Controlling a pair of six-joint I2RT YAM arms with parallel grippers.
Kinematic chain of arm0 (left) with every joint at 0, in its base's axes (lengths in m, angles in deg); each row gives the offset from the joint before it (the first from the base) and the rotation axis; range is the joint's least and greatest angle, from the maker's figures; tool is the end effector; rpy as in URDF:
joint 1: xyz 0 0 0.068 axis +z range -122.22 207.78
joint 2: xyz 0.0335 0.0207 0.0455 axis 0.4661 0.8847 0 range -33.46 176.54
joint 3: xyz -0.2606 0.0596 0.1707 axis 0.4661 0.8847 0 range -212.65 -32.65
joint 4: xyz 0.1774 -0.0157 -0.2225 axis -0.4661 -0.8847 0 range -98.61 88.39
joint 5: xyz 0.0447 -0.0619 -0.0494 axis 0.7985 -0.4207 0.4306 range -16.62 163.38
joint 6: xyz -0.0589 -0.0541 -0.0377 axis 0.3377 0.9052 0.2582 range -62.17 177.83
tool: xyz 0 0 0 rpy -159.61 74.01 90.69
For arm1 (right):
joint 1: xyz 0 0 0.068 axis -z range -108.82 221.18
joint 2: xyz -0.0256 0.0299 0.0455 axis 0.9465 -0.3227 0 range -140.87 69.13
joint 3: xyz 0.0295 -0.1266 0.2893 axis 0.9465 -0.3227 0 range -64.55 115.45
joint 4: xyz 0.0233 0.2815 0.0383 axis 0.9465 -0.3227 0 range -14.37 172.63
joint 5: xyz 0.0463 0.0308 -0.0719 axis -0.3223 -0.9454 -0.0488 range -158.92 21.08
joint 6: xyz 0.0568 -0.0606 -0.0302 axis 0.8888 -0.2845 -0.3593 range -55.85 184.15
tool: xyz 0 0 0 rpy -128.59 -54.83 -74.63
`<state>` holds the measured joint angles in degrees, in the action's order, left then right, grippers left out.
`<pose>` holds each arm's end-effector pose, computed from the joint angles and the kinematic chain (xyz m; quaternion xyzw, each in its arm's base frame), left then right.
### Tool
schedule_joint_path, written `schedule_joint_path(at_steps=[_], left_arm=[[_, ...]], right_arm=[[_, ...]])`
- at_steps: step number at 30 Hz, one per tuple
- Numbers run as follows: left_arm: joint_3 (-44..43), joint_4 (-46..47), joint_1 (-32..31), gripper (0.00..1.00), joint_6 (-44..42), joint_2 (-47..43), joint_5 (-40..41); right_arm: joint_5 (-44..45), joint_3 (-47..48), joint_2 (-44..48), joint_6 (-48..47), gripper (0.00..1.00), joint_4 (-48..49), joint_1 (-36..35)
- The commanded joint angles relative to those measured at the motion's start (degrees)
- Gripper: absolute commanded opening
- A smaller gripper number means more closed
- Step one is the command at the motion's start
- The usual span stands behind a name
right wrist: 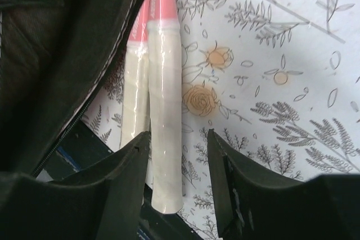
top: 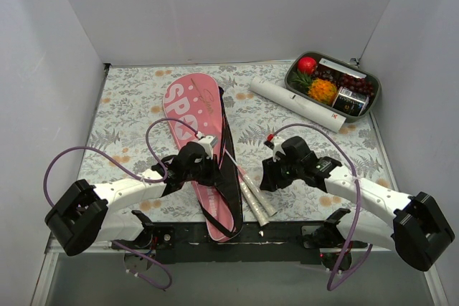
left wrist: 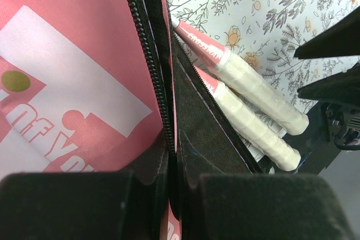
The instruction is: Pack up the badminton gear
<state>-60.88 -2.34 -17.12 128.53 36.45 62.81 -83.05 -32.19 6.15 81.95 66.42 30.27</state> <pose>0.1789 -0.1986 0.1676 -0.1672 0.8964 -0.3848 0.1428 0.1727 0.1750 0.1940 -0.2292 0.8950 0.2787 0.2622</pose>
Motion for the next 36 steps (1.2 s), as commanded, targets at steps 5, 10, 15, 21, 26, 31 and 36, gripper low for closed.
schedule_joint_path(at_steps=[5, 10, 15, 21, 26, 31, 36], left_arm=[[-1.74, -0.5, -0.53, 0.0, -1.53, -0.92, 1.69], [-1.92, -0.41, -0.62, 0.0, -1.53, -0.21, 1.34], [-1.74, -0.32, -0.71, 0.0, -1.44, -0.3, 1.52], [-1.92, -0.32, -0.71, 0.0, -1.44, -0.04, 1.43], [-1.92, -0.32, -0.71, 0.0, -1.35, 0.14, 1.16], [-1.92, -0.41, -0.8, 0.0, -1.26, 0.05, 1.16], [-1.83, -0.41, -0.8, 0.0, -1.26, 0.23, 0.99]], right_arm=[[-5.2, -5.72, 4.62, 3.29, 0.51, 2.05, -0.14], [-8.54, -7.57, 4.27, 4.78, 0.53, 5.21, -0.23], [-9.69, -8.89, 2.87, 5.4, 0.55, 7.33, -0.4], [-7.67, -10.03, 1.63, 5.66, 0.54, 8.38, -1.19], [-6.26, -10.65, 0.32, 5.75, 0.52, 8.82, -2.07], [-5.65, -11.35, -0.3, 6.28, 0.35, 9.88, -2.6], [-4.42, -9.17, 0.75, 6.02, 0.11, 8.13, -2.69]])
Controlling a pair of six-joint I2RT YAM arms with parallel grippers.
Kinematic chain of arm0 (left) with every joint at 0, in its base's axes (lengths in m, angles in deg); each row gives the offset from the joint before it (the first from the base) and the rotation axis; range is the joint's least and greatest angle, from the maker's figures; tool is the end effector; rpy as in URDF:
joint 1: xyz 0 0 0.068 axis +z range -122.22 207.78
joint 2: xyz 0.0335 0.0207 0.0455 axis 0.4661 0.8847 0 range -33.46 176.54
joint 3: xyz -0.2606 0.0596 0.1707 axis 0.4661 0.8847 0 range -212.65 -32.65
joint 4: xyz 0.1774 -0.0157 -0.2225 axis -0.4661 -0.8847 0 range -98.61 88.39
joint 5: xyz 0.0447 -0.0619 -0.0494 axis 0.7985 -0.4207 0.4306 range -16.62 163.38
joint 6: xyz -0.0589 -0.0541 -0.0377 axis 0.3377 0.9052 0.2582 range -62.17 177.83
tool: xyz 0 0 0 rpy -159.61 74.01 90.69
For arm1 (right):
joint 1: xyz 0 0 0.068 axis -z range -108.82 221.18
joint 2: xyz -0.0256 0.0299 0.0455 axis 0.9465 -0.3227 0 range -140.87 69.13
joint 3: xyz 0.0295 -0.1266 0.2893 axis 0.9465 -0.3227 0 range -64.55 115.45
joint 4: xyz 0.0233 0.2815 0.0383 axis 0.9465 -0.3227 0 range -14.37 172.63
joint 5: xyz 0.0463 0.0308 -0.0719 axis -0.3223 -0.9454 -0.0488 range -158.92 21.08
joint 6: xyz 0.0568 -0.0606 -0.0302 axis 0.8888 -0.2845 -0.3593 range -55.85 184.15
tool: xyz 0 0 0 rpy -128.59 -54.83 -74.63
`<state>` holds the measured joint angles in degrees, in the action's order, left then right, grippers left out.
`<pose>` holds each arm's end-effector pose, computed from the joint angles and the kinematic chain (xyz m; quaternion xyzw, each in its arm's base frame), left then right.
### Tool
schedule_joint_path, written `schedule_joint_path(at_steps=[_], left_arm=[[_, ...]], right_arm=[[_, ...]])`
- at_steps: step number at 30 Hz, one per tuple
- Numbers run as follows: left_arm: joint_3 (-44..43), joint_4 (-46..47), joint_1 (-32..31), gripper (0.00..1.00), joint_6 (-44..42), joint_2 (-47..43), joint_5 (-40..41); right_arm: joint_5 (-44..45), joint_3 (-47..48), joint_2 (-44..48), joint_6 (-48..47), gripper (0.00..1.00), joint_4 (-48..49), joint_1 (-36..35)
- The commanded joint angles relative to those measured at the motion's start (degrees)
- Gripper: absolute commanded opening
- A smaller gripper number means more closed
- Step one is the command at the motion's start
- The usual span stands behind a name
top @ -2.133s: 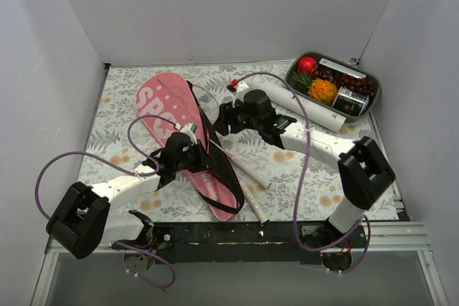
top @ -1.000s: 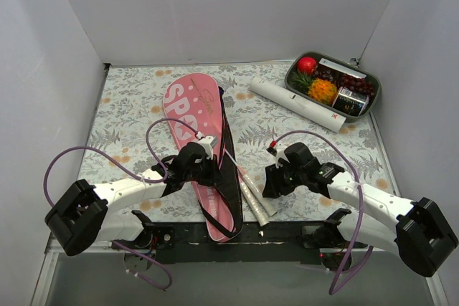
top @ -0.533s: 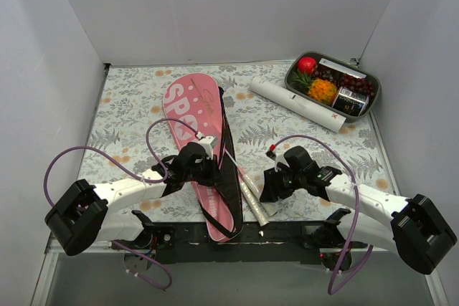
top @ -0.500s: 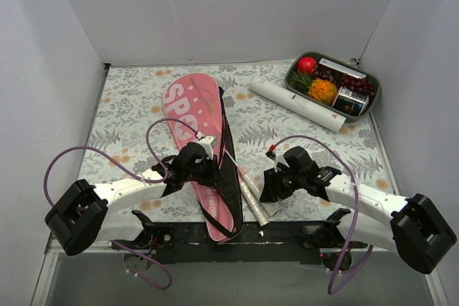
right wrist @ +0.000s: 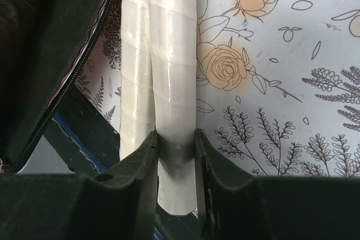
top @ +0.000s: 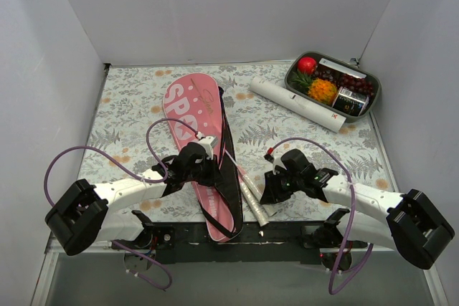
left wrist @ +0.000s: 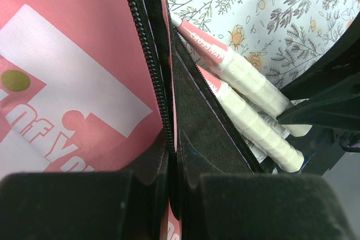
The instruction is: Pack up the badminton gear
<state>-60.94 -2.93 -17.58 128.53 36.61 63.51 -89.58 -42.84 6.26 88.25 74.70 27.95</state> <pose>0.1776 -0.1990 0.1660 -0.1671 0.8993 -0.3781 0.1430 0.1401 0.1697 0.1451 -0.2150 0.8985 0.3304 0.1931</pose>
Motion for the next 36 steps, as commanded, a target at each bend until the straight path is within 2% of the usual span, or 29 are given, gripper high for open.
schedule_joint_path(at_steps=[1, 3, 12, 18, 25, 31, 36], left_arm=[[-1.85, 0.27, -0.43, 0.0, -1.18, 0.07, 0.2], [-1.85, 0.36, -0.43, 0.0, -1.26, 0.16, 0.11], [-2.12, 0.62, -2.0, 0.0, -2.05, 0.07, 1.08], [-2.99, 0.53, -3.5, 0.0, -2.23, 0.08, 2.4], [-3.79, 0.27, -4.47, 0.0, -2.49, -1.95, 1.96], [-3.35, 0.0, -6.4, 0.0, -1.53, -2.83, 2.92], [-3.35, -0.96, -10.61, 0.0, -0.03, -3.35, 10.99]], right_arm=[[2.38, 2.18, 0.91, -0.45, 0.1, -0.77, -0.37], [3.26, 3.85, 1.96, -0.98, 0.04, -3.06, -0.37], [2.92, 16.86, 5.13, -2.21, 0.02, -12.55, -0.55], [0.8, 18.45, 3.9, 1.03, 0.02, -9.75, -3.79], [5.11, 18.98, -1.28, 6.57, 0.01, -2.63, -15.2], [7.48, 23.01, -5.86, 8.68, 0.01, -0.69, -20.05], [8.45, 25.3, -6.3, 8.77, 0.01, -2.97, -21.38]])
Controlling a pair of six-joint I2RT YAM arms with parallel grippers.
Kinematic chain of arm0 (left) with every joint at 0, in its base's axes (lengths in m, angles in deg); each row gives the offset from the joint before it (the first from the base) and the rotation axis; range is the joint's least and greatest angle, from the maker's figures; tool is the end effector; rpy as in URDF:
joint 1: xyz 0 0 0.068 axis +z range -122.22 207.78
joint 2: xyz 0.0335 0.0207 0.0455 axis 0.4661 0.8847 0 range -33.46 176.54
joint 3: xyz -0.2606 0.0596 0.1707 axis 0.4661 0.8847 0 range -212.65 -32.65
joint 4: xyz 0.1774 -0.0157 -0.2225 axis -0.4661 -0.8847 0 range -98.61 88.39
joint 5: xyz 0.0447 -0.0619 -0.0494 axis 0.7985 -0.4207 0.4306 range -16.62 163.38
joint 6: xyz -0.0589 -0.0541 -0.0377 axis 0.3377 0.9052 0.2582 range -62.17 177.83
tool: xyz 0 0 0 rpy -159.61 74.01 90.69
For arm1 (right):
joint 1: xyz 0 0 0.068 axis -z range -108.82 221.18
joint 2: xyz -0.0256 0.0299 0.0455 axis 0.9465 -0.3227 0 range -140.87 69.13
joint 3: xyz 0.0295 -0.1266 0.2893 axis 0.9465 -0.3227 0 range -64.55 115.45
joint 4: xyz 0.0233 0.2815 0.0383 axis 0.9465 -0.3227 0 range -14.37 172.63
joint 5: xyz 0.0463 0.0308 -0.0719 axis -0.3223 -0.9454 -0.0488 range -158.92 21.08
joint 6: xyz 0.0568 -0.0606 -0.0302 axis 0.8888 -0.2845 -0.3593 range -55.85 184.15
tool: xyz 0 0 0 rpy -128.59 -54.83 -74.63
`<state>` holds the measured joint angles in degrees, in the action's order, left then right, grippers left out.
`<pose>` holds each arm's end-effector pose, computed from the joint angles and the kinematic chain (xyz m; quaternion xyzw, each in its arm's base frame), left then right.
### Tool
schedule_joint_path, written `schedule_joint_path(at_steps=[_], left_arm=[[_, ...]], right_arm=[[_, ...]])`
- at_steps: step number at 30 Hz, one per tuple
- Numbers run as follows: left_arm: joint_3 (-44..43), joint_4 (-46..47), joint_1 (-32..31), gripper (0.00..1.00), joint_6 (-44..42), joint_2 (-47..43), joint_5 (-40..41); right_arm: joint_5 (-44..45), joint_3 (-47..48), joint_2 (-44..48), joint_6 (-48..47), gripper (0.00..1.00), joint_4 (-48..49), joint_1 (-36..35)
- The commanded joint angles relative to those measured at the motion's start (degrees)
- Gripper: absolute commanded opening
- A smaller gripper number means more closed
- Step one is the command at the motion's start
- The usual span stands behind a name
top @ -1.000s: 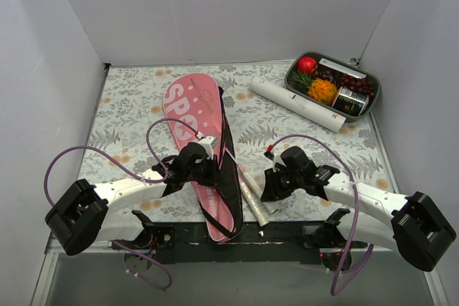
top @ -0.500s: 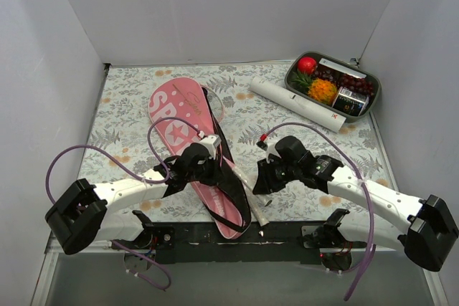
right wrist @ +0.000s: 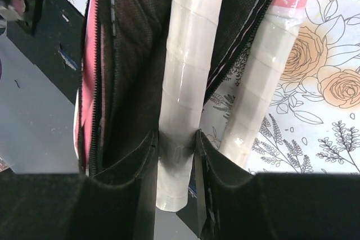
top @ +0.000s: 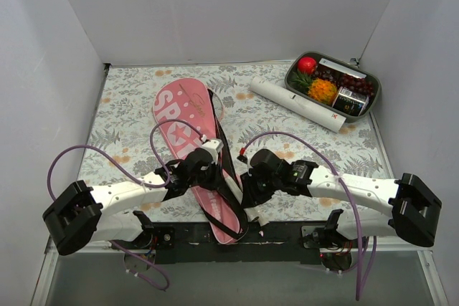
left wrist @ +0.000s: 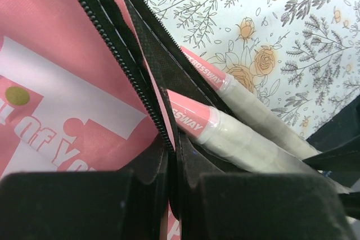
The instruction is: Pack up the badminton gear
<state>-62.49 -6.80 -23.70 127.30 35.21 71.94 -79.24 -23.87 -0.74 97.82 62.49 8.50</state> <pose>0.1635 -0.2086 0.1734 -0.1391 0.9100 -0.3455 0.1824 0.1147 0.2527 0.2103 -0.2642 0.8963 0.3142 0.1680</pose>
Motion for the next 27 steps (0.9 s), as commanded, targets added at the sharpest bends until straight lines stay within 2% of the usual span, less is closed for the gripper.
schedule_joint_path(at_steps=[1, 6, 9, 13, 19, 27], left_arm=[[-2.06, 2.47, -5.2, 0.0, 1.37, -1.52, 3.88], [-4.25, 0.71, -10.38, 0.0, 1.98, 0.85, 11.0], [-5.48, 0.62, -11.7, 0.0, 2.86, 1.74, 11.28], [-7.76, -0.43, -13.2, 0.0, 4.44, 0.33, 10.57], [-12.25, -6.84, -14.43, 0.0, 6.99, -0.55, 11.54], [-18.49, -18.88, -16.36, 0.0, 11.21, -0.29, 18.12]], right_arm=[[-1.72, 6.68, 0.87, -0.63, 0.01, 9.07, -2.36], [-1.45, 6.96, 1.05, 1.57, 0.01, 9.59, -3.86], [-1.01, 4.59, 0.26, 4.03, 0.01, 13.19, -4.82], [-0.4, 0.72, -0.88, 7.19, 0.01, 21.79, -7.19], [1.71, -2.01, -2.99, 10.45, 0.01, 34.62, -10.09], [4.26, -5.44, -4.93, 13.35, 0.01, 48.25, -11.94]])
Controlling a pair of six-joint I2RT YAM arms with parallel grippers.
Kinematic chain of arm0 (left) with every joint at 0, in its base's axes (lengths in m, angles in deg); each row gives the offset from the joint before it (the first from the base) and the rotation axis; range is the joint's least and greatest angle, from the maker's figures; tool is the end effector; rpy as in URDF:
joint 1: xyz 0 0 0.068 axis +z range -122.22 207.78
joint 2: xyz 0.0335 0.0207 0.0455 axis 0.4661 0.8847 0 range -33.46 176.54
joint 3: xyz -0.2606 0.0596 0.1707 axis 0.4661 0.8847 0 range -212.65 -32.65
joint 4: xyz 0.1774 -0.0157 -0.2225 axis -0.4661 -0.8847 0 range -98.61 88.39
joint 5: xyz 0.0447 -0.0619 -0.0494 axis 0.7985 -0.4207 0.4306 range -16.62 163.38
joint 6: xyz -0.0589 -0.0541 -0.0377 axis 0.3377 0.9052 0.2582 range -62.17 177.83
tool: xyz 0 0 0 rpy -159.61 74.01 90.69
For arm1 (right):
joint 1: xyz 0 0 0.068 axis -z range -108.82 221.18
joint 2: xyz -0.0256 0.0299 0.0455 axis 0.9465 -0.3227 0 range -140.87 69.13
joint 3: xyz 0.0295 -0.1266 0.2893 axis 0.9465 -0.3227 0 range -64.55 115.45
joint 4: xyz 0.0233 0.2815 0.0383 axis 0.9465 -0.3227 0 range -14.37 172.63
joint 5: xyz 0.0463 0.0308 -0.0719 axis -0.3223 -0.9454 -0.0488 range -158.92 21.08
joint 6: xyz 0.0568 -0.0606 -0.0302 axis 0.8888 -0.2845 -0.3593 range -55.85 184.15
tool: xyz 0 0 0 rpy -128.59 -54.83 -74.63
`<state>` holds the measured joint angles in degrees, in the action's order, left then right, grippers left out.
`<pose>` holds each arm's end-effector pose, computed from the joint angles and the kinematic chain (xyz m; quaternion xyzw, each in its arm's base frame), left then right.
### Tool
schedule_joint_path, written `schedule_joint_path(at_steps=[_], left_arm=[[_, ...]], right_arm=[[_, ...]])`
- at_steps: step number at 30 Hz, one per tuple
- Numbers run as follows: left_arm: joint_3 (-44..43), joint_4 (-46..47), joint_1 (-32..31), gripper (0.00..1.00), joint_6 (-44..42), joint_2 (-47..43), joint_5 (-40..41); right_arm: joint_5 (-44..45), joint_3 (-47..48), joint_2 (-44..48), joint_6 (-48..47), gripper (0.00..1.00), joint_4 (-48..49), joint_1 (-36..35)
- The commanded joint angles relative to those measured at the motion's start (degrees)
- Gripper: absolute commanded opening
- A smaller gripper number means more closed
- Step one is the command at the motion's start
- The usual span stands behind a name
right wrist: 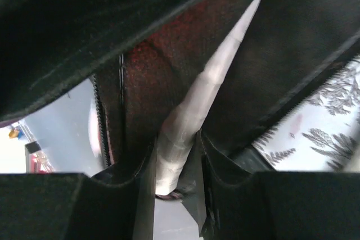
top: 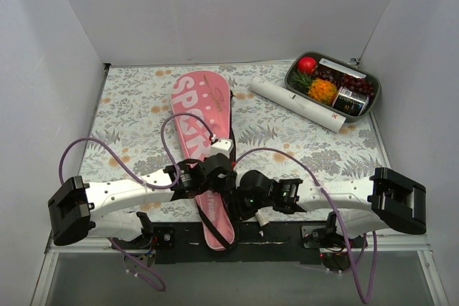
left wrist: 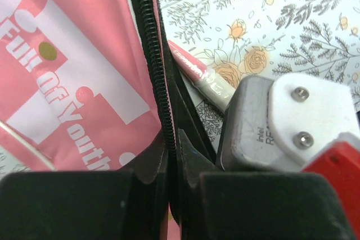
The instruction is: Pack up the badminton gear
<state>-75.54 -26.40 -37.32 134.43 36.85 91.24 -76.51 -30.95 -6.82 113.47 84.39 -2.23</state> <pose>0.1373 -0.2385 0.2164 -0.1437 0.9249 -0.2540 0.2437 0.0758 0.2907 0.1776 -0.2162 0.8807 0.3948 0.1471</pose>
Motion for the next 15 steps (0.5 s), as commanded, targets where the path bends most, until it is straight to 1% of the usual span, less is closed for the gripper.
schedule_joint_path(at_steps=[1, 6, 10, 13, 15], left_arm=[[-5.62, 0.11, -2.66, 0.0, 4.09, -2.1, -0.56], [-4.22, -0.6, -2.66, 0.0, 4.96, -3.77, -0.64], [-1.15, 0.8, -2.75, 0.0, 4.62, -4.74, -0.99], [0.44, 2.73, -2.75, 0.0, 3.21, -5.17, -1.69], [2.02, 4.49, -2.66, 0.0, 2.24, -5.88, -1.44]], right_arm=[[1.97, 1.64, 1.23, -2.21, 0.01, 27.5, -1.39], [3.72, -0.47, 4.13, -2.74, 0.01, 30.5, -1.48], [3.64, -3.1, 4.67, -3.44, 0.01, 33.04, -1.48], [0.92, -5.12, 3.0, -3.44, 0.01, 39.8, -1.56], [-0.22, -6.79, 1.42, -3.53, 0.17, 42.52, -1.65]])
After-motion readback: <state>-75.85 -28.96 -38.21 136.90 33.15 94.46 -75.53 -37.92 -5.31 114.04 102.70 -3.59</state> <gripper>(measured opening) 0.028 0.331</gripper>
